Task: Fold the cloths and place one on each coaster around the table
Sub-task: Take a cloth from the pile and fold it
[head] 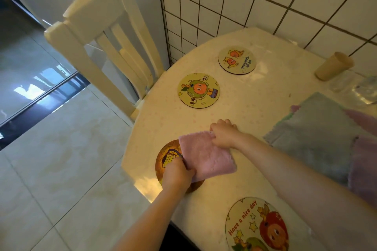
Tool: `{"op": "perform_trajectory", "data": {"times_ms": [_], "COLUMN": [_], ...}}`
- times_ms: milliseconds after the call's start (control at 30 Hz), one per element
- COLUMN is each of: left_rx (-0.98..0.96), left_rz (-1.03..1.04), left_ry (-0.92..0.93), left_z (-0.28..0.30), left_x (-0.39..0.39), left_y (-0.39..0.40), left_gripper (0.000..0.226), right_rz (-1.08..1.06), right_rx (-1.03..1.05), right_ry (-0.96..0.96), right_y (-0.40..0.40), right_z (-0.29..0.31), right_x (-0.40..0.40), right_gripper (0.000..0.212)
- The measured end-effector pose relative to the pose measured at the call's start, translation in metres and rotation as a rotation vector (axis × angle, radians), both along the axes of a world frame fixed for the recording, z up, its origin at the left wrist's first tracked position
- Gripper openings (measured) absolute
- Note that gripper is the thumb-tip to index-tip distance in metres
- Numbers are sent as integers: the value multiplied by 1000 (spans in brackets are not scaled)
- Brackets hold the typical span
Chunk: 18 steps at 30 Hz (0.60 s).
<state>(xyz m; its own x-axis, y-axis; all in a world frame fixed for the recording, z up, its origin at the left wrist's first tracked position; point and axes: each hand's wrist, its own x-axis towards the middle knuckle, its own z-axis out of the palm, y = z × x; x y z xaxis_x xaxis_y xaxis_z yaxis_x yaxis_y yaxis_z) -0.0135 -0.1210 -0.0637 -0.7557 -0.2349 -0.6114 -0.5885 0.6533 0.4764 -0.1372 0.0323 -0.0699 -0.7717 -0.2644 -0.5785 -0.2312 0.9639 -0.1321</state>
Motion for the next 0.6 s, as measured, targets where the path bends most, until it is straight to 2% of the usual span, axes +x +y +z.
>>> {"op": "perform_trajectory", "data": {"times_ms": [67, 133, 233, 300, 400, 600], "left_rx": [60, 165, 376, 492, 658, 815], "left_rz": [-60, -46, 107, 224, 343, 366], "left_ry": [25, 16, 41, 85, 91, 87], "left_z": [3, 9, 20, 26, 33, 41], "left_x": [-3, -10, -31, -50, -91, -203], "left_y": [-6, -14, -28, -36, -43, -36], "left_gripper": [10, 11, 17, 17, 19, 29], "right_rz": [-71, -208, -370, -484, -665, -1093], "right_rx": [-82, -257, -459, -567, -718, -958], "right_ry": [-5, -52, -69, -54, -40, -42], "right_y": [6, 15, 32, 42, 52, 68], "right_z": [4, 12, 30, 42, 55, 54], "right_x": [-2, -4, -15, -27, -48, -95], "right_gripper": [34, 26, 19, 23, 26, 16]}}
